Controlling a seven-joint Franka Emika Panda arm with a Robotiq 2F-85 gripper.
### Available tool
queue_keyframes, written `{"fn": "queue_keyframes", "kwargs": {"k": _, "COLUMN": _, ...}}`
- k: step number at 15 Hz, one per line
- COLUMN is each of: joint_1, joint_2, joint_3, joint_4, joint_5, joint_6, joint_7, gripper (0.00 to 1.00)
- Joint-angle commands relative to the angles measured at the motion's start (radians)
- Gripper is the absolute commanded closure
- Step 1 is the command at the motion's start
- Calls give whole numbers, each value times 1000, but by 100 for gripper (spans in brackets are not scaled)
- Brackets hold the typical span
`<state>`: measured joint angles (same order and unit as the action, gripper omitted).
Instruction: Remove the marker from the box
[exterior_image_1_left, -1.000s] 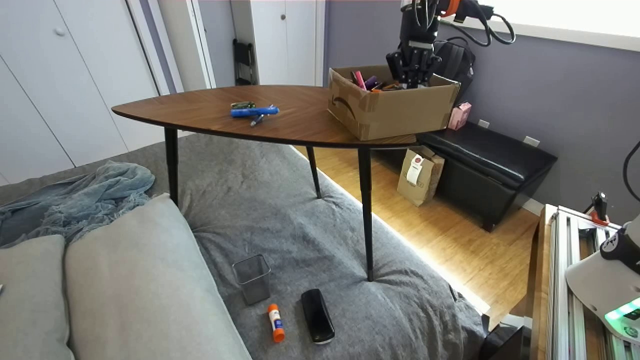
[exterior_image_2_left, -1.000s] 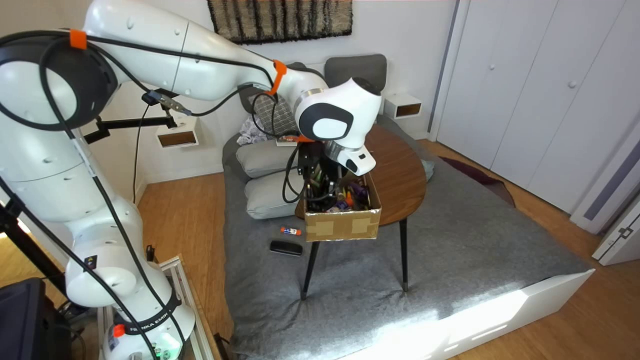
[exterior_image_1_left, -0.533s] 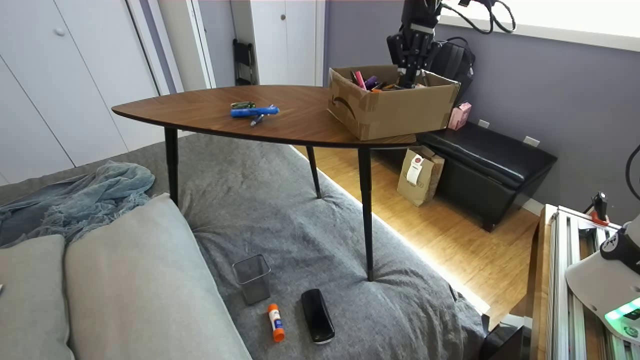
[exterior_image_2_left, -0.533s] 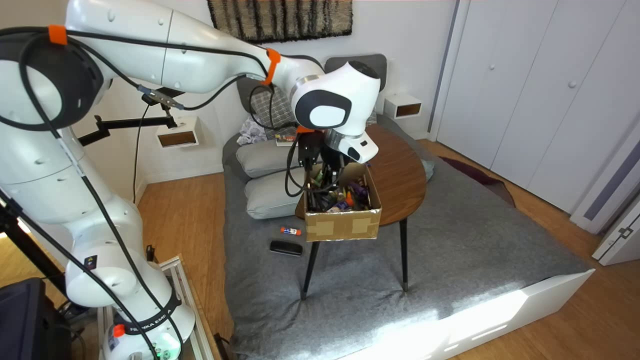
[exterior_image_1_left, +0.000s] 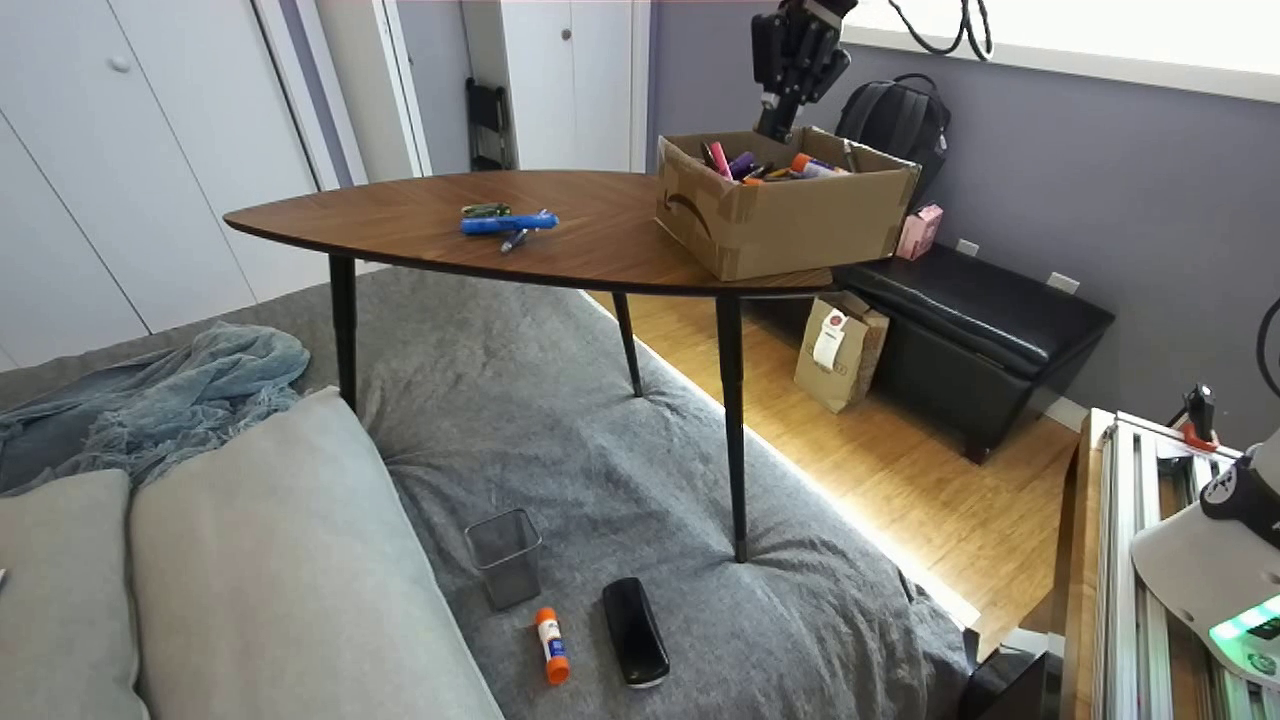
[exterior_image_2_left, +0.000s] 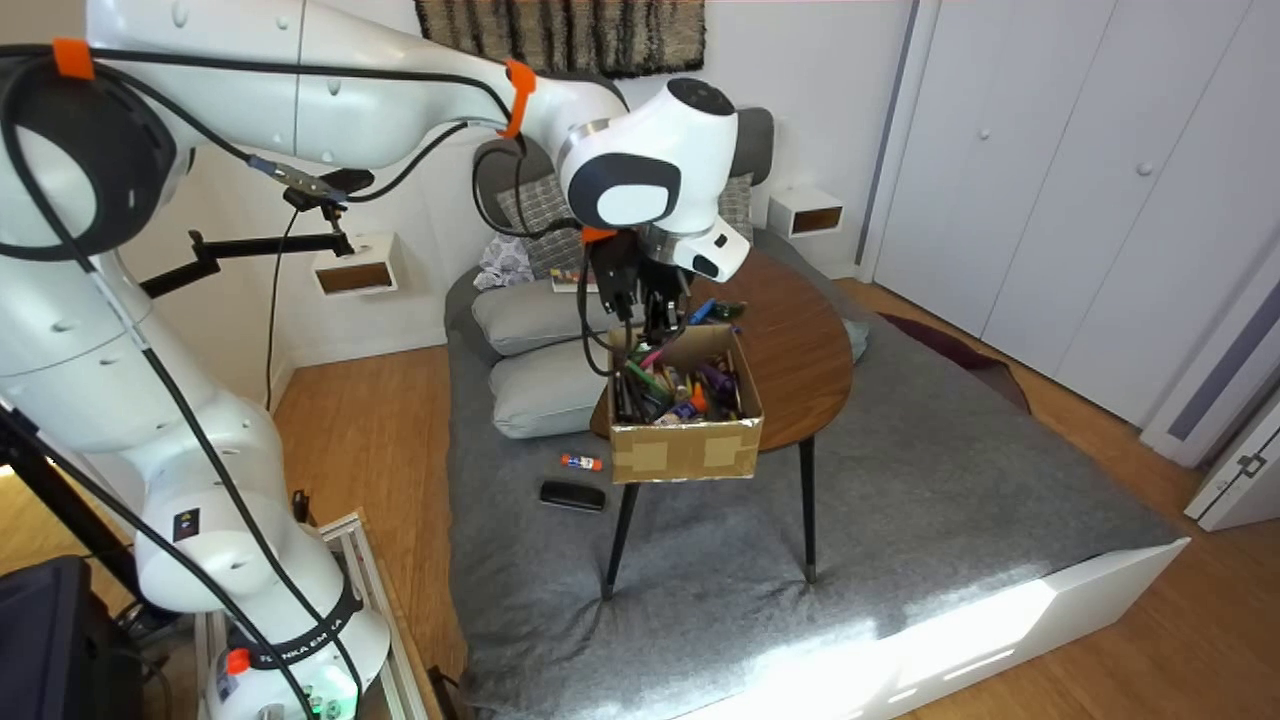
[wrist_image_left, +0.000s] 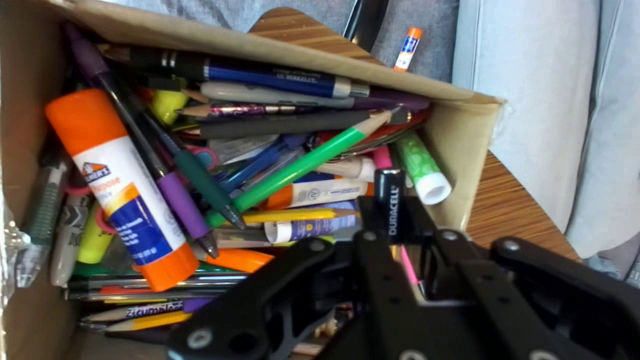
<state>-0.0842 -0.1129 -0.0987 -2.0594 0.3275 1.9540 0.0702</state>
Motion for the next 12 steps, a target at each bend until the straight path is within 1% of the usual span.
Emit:
{"fn": "queue_keyframes", "kwargs": {"k": 1, "joint_1": 2, "joint_2": -2, "joint_3": 2, "joint_4": 2, "joint_5": 2, "joint_6": -2, "joint_7": -3, "gripper": 84}}
{"fn": "queue_keyframes", "kwargs": {"k": 5, "joint_1": 3, "joint_2": -3, "joint_3": 2, "joint_4": 2, "joint_5": 4, "joint_6": -2, "joint_7": -9, "gripper": 84}}
{"fn": "queue_keyframes", "kwargs": {"k": 6, "joint_1": 10, "joint_2": 11, "joint_3": 7, "joint_4": 15, "joint_5": 19, "joint_6": 26, "joint_7": -34, "gripper": 96}}
{"fn": "queue_keyframes", "kwargs": {"k": 7, "joint_1": 28, "joint_2": 22, "joint_3": 20, "joint_4": 31, "joint_5": 40, "joint_6": 53, "joint_7": -72, "gripper": 96}}
{"fn": "queue_keyframes", "kwargs": {"k": 8, "joint_1": 46, "joint_2": 30, "joint_3": 37, "joint_4": 44, "joint_5": 35, "joint_6": 84, "joint_7": -101, "gripper": 96}}
{"fn": "queue_keyframes", "kwargs": {"k": 9, "joint_1": 64, "joint_2": 39, "joint_3": 55, "joint_4": 59, "joint_5": 51, "joint_6": 113, "joint_7": -96, "gripper": 96}}
{"fn": "queue_keyframes", "kwargs": {"k": 10, "joint_1": 80, "joint_2": 65, "joint_3": 73, "joint_4": 88, "joint_5": 56, "joint_6": 136, "joint_7": -55, "gripper": 96}}
{"fn": "queue_keyframes", "kwargs": {"k": 12, "joint_1": 108, "joint_2": 142, "joint_3": 102, "joint_4": 170, "joint_5": 95, "joint_6": 170, "joint_7": -8, "gripper": 96}}
